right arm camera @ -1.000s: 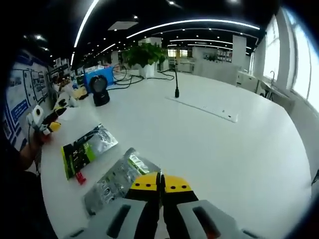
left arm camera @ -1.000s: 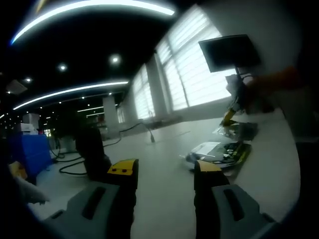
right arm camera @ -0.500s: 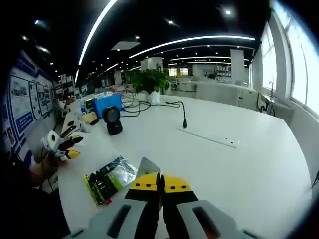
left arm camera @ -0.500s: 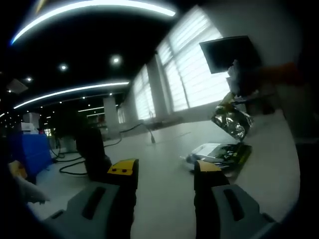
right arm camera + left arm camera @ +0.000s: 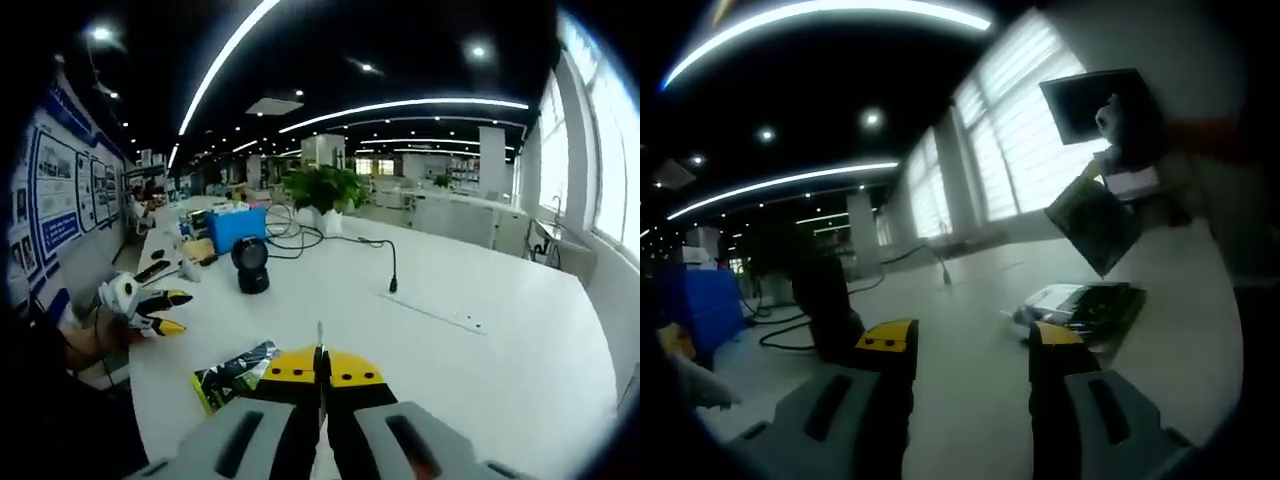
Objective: Clip sheet goods on table flip sheet goods clip sheet goods scan sheet goods put sheet goods back to table
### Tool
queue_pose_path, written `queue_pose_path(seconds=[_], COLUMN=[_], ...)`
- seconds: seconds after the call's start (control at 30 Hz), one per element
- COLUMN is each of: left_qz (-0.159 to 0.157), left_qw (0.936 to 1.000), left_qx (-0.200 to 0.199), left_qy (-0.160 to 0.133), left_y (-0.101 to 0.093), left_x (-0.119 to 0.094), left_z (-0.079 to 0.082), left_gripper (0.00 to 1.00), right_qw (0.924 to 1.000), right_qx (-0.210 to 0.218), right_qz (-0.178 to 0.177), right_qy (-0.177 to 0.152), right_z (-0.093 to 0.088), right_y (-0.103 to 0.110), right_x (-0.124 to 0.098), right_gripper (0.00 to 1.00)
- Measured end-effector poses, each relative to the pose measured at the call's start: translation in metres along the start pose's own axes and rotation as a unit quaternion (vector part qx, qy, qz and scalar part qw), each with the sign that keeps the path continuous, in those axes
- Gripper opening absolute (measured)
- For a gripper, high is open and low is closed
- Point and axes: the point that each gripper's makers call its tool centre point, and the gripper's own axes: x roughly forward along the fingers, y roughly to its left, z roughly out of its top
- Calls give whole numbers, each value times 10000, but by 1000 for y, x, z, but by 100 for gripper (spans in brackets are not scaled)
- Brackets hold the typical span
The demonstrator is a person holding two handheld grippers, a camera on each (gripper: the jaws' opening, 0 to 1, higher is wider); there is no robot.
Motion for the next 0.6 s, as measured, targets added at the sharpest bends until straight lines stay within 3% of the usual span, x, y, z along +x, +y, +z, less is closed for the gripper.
queue_pose_path(seconds=[0.13,0.23,0.27,0.33,0.6], left_qz=[31,-1,-22,-46,-45], left_qw=[10000,10000,10000,10000,10000], left_qx=[6,2,9,22,-37], left_qy=[-25,-25,-27,-28,-46], left_y=[1,-1,-2,-3,-3], left_x=[-1,-1,-1,-1,-1], left_z=[1,2,2,2,3], left_gripper=[37,37,37,37,37], right_qw=[9972,9936,9948,9944,9935], right_qx=[59,-143,43,147,82], right_qz=[-527,-719,-525,-539,-657], right_qy=[-530,-854,-866,-894,-930], right_z=[21,30,30,32,45], right_y=[-13,-16,-10,-10,-5], right_x=[3,6,9,14,34], right_gripper=[0,0,0,0,0])
